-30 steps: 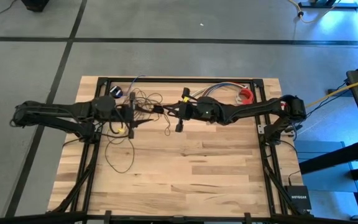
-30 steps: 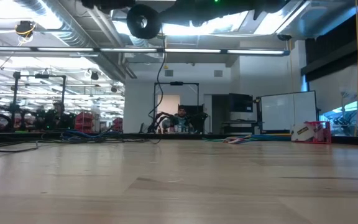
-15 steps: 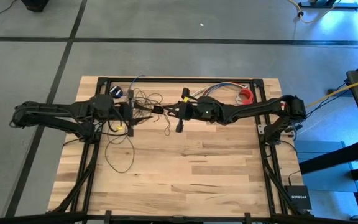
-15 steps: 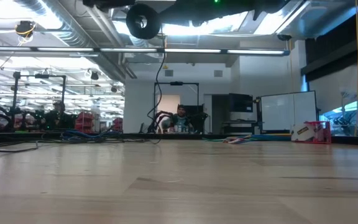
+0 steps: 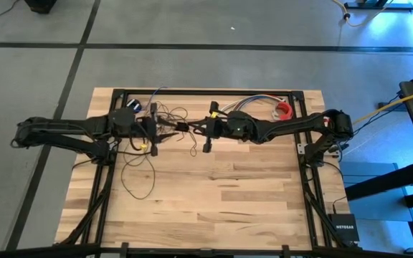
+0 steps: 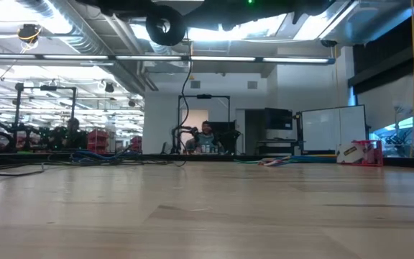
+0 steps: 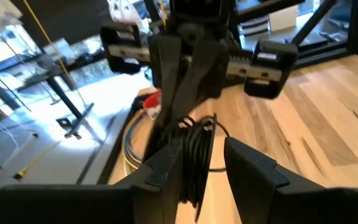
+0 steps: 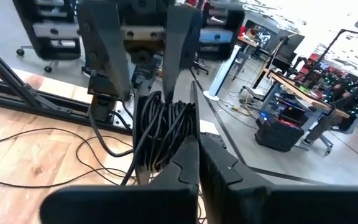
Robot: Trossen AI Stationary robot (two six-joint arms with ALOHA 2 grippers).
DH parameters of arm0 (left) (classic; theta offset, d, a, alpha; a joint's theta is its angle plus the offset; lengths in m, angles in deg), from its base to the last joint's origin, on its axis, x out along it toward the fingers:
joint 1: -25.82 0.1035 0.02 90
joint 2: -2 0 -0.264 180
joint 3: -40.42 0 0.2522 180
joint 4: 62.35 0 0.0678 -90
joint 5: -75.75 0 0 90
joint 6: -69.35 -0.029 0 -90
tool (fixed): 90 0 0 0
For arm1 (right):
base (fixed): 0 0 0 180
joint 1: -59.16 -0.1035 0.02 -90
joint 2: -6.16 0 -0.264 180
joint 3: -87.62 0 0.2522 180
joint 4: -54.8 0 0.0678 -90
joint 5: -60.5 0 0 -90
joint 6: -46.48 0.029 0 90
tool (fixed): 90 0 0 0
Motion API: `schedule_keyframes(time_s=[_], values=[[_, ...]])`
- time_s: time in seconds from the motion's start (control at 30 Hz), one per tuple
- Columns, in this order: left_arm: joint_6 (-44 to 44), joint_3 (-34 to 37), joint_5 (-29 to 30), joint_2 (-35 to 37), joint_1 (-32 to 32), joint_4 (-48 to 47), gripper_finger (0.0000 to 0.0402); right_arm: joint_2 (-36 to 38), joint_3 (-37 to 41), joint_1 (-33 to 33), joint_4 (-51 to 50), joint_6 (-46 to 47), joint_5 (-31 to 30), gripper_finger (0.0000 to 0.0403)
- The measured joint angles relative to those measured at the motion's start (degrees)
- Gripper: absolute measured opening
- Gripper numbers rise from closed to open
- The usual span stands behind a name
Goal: Coiling cords
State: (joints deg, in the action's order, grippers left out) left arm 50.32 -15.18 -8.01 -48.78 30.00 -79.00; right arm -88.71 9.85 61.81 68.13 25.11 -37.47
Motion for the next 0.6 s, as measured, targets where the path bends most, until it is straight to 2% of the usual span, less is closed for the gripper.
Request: schedule_keyframes(time_s=[0.2,0.4,0.6], values=[[0.83,0.13,-0.09,-1.75,0.0,0.47,0.0091,0.0,0.05,0.0,0.0,-0.11,-0.02,0.0001],[0.33,0.13,-0.13,-1.79,0.0,0.78,0.0016,0.0,0.07,0.0,0.94,-0.04,-0.02,0.001],[-0.09,0.24,0.25,-1.93,0.0,-0.02,0.0003,0.11,-0.02,-0.07,3.39,0.07,0.07,0.0044]])
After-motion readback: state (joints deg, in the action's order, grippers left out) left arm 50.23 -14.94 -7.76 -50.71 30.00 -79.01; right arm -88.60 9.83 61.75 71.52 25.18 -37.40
